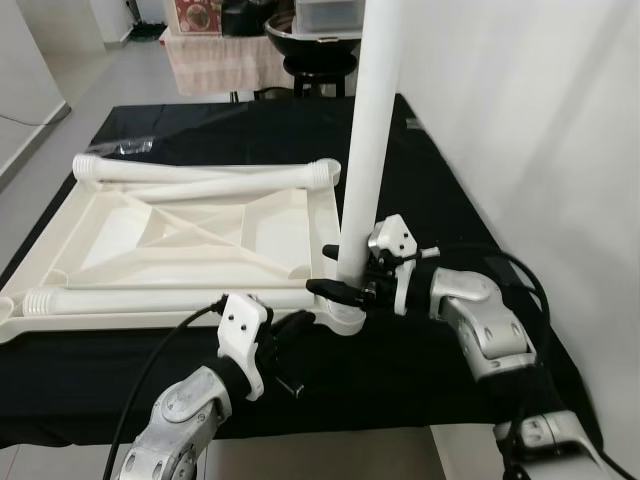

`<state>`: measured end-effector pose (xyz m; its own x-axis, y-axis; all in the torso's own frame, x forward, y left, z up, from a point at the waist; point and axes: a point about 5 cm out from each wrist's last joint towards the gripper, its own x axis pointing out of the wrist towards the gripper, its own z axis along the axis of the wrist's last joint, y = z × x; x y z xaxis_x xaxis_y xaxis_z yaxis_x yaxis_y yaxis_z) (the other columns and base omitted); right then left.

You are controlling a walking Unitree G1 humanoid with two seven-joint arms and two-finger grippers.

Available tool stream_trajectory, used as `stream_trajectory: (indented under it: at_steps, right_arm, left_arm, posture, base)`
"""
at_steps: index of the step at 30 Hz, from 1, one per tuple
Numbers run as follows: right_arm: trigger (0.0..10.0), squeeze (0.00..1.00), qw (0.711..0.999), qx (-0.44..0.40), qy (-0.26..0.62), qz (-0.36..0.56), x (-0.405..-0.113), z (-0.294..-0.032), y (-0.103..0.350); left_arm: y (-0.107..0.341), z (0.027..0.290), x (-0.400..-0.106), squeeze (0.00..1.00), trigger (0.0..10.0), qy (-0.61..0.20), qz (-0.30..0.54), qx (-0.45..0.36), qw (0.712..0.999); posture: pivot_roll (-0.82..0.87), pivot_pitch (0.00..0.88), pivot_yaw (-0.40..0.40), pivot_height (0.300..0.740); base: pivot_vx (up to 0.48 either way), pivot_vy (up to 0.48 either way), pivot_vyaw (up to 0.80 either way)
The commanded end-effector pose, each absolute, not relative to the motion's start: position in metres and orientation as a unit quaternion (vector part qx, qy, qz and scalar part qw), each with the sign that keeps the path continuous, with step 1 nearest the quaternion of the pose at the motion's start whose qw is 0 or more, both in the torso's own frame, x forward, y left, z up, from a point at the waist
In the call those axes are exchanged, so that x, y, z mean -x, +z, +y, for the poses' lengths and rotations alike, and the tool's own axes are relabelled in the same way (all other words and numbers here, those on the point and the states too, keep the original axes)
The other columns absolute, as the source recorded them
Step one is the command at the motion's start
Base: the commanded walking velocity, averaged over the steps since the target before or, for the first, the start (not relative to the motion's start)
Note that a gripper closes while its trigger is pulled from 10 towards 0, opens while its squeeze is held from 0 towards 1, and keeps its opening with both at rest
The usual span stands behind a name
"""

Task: Building children table

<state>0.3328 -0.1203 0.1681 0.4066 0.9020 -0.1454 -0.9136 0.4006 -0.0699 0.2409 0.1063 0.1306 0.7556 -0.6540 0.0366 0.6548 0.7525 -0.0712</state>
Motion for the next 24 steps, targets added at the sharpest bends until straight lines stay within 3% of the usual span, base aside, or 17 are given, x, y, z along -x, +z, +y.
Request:
stream_trajectory:
  at_steps: [1,2,3,4,5,17,22,24]
  right_arm:
    - [10.0,0.0,0.824,0.064,0.561,0.041,-0.337,-0.117,0.169]
    - [10.0,0.0,0.824,0.064,0.561,0.041,-0.337,-0.117,0.169]
    - [4.7,0.0,0.825,0.055,0.561,0.037,-0.342,-0.119,0.173]
    - [4.7,0.0,0.825,0.055,0.561,0.037,-0.342,-0.119,0.173]
    - [0.0,0.0,0.826,0.043,0.562,0.031,-0.346,-0.122,0.178]
    - [0.0,0.0,0.823,0.026,0.567,0.021,-0.348,-0.132,0.181]
    - [0.0,0.0,0.842,0.021,0.54,0.012,-0.341,-0.137,0.172]
    - [0.0,0.0,0.868,0.024,0.496,0.018,-0.339,-0.137,0.165]
  left_arm:
    - [0.127,0.106,-0.241,0.0,10.0,-0.348,0.001,0.035,0.937]
    - [0.127,0.106,-0.241,0.0,10.0,-0.348,0.001,0.035,0.937]
    - [0.127,0.105,-0.241,0.0,10.0,-0.348,0.001,0.035,0.937]
    - [0.127,0.105,-0.241,0.0,10.0,-0.348,0.001,0.035,0.937]
    - [0.127,0.105,-0.241,0.0,10.0,-0.349,0.001,0.036,0.937]
    - [0.125,0.104,-0.242,0.0,10.0,-0.349,0.003,0.036,0.936]
    - [0.124,0.105,-0.243,0.0,10.0,-0.351,0.004,0.036,0.936]
    - [0.124,0.106,-0.243,0.0,10.0,-0.351,0.005,0.036,0.936]
  posture:
    - [0.02,0.051,-0.046,0.74]
    - [0.02,0.051,-0.046,0.74]
    - [0.02,0.049,-0.048,0.74]
    - [0.02,0.049,-0.048,0.74]
    - [0.02,0.049,-0.048,0.74]
    - [0.0,0.038,-0.04,0.74]
    - [-0.01,0.036,-0.031,0.74]
    - [-0.01,0.036,-0.031,0.74]
  base:
    - [0.0,0.0,0.0]
    - [0.0,0.0,0.0]
    - [0.0,0.0,0.0]
    - [0.0,0.0,0.0]
    - [0.0,0.0,0.0]
    - [0.0,0.0,0.0]
    - [0.0,0.0,0.0]
    - [0.0,0.0,0.0]
